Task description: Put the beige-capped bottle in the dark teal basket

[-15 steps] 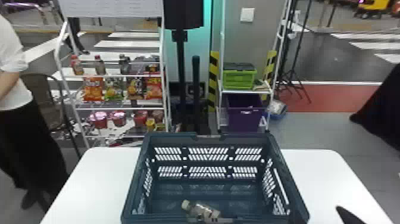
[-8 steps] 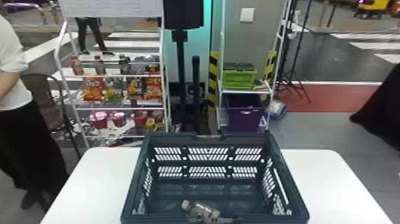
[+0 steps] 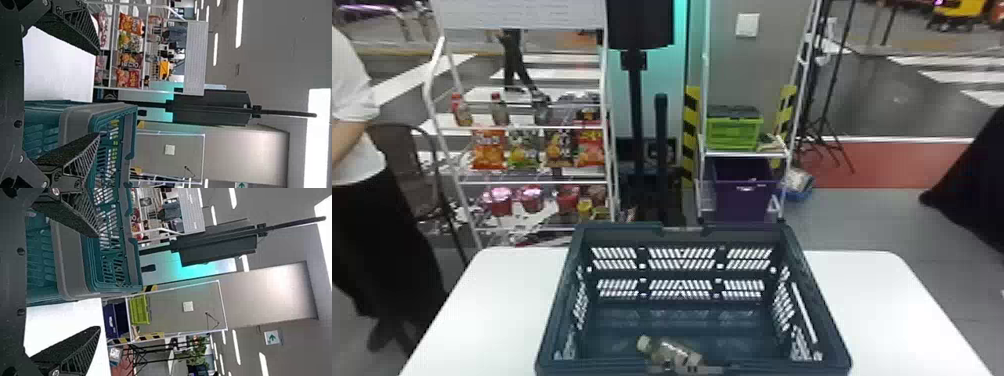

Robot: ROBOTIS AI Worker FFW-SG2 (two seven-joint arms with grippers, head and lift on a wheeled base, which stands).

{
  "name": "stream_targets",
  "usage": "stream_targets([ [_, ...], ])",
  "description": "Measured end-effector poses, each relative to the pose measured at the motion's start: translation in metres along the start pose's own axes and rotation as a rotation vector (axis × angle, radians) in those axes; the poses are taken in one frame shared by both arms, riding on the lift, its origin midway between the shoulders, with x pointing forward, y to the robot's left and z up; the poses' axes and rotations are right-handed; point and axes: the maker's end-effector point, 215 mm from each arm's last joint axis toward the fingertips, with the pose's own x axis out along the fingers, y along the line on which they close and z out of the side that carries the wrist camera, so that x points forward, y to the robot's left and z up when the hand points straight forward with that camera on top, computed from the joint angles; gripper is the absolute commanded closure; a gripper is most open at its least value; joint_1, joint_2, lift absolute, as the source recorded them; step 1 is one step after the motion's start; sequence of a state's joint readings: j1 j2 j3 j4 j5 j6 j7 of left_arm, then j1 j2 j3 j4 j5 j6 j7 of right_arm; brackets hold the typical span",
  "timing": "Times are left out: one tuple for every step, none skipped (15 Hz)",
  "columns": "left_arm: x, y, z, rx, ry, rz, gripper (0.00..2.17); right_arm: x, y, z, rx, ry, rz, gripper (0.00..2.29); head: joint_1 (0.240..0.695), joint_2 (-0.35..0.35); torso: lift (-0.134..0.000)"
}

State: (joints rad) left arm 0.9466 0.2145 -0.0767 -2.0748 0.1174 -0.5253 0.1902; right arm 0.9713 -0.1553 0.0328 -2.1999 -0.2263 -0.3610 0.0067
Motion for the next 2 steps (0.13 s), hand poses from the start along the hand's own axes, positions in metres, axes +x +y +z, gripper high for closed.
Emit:
stream_targets([
  [0.0,-0.0001,0.0008,-0.001,-0.001,0.0,0.16,0.0001,0.0002,0.0009,-0.003,0.0,0.001,0.05,0.499,0.0,0.0],
  [-0.0003,-0.0002,0.001,-0.001,-0.001,0.0,0.16,0.0004,0.0005,0.0012,-0.005,0.001,0.002,0.05,0.499,0.0,0.0],
])
